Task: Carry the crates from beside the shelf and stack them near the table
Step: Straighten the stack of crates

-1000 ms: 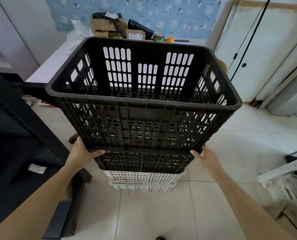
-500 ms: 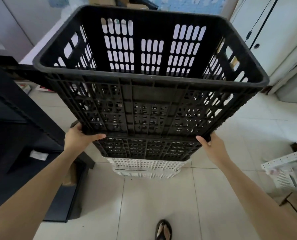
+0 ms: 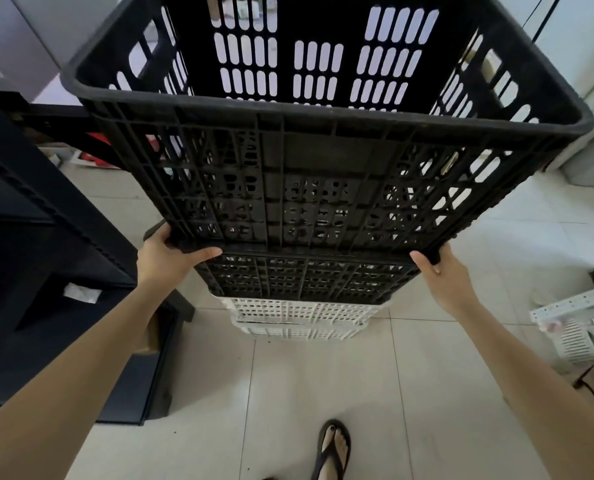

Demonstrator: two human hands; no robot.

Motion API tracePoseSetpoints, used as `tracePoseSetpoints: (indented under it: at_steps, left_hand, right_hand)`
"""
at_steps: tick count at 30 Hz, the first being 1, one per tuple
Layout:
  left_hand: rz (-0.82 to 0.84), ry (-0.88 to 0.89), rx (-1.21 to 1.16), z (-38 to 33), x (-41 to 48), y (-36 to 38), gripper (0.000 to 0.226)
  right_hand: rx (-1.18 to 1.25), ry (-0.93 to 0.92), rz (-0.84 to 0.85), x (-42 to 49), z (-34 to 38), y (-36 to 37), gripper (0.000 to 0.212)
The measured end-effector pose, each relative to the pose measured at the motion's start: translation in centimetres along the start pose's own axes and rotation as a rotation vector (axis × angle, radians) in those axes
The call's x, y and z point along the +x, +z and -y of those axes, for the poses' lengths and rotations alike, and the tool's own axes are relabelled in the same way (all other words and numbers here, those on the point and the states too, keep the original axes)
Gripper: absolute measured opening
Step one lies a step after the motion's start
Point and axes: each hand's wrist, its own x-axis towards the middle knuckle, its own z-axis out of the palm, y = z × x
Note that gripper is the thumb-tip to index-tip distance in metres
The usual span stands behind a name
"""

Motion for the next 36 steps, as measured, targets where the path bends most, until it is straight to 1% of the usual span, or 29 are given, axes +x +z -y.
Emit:
tracePoseSetpoints:
  at_steps: [3, 5, 6, 8, 10, 13, 16, 18, 20, 21, 23, 24, 27, 31, 36]
  left_hand:
    - [-0.007, 0.083, -0.068, 2.0, 0.0, 0.9, 0.073]
    - [0.014, 0.117, -0.127, 4.3, 0.2, 2.0, 0.088]
    - [0.036, 0.1, -0.129, 5.6, 0.1, 2.6, 0.094]
    - [0.058, 0.023, -0.095, 9.2, 0.5, 4.4, 0.103]
    - [0.07, -0.068, -0.058, 12.8, 1.2, 6.7, 0.111]
    - [0.149, -0.121, 0.012, 16.6, 2.4, 10.8, 0.107]
    - [0.204, -0.11, 0.026, 18.4, 3.8, 14.3, 0.1]
    - [0.169, -0.113, 0.008, 18.6, 4.6, 16.0, 0.102]
    - [0.091, -0.11, -0.033, 18.7, 5.2, 17.4, 0.098]
    - [0.048, -0.112, -0.053, 18.9, 5.3, 17.9, 0.095]
    - [-0.003, -0.108, -0.056, 19.1, 5.4, 18.5, 0.093]
    - [-0.014, -0.108, -0.058, 19.2, 5.4, 18.6, 0.093]
    - [-0.036, -0.122, -0.064, 19.7, 5.5, 18.8, 0.086]
    - [-0.054, -0.122, -0.092, 20.1, 5.4, 19.0, 0.082]
    - [-0.05, -0.127, -0.118, 20.3, 5.7, 19.0, 0.082]
  right_hand:
    - [0.087, 0.015, -0.005, -0.4, -0.9, 0.7, 0.066]
    - [0.144, 0.026, -0.074, -0.9, -2.5, 1.8, 0.077]
    - [0.158, 0.042, -0.109, -1.1, -3.7, 2.5, 0.079]
    - [0.125, 0.077, -0.135, -1.2, -7.1, 4.8, 0.074]
    - [0.068, 0.132, -0.084, -1.0, -10.6, 7.4, 0.066]
    - [0.006, 0.165, 0.027, -0.4, -15.1, 11.0, 0.058]
    - [-0.037, 0.159, 0.06, 1.3, -17.3, 13.9, 0.059]
    - [-0.041, 0.097, 0.041, 2.0, -18.2, 15.4, 0.058]
    - [-0.008, 0.019, 0.03, 2.3, -18.9, 16.8, 0.054]
    - [0.026, 0.004, 0.034, 2.4, -19.1, 17.5, 0.055]
    - [0.097, 0.009, -0.004, 2.7, -19.3, 18.6, 0.064]
    - [0.12, 0.009, -0.038, 2.8, -19.3, 19.0, 0.064]
    - [0.165, -0.007, -0.117, 2.9, -19.3, 19.8, 0.051]
    - [0.144, -0.039, -0.187, 3.2, -19.2, 20.2, 0.042]
    - [0.038, -0.066, -0.172, 4.0, -19.5, 20.2, 0.049]
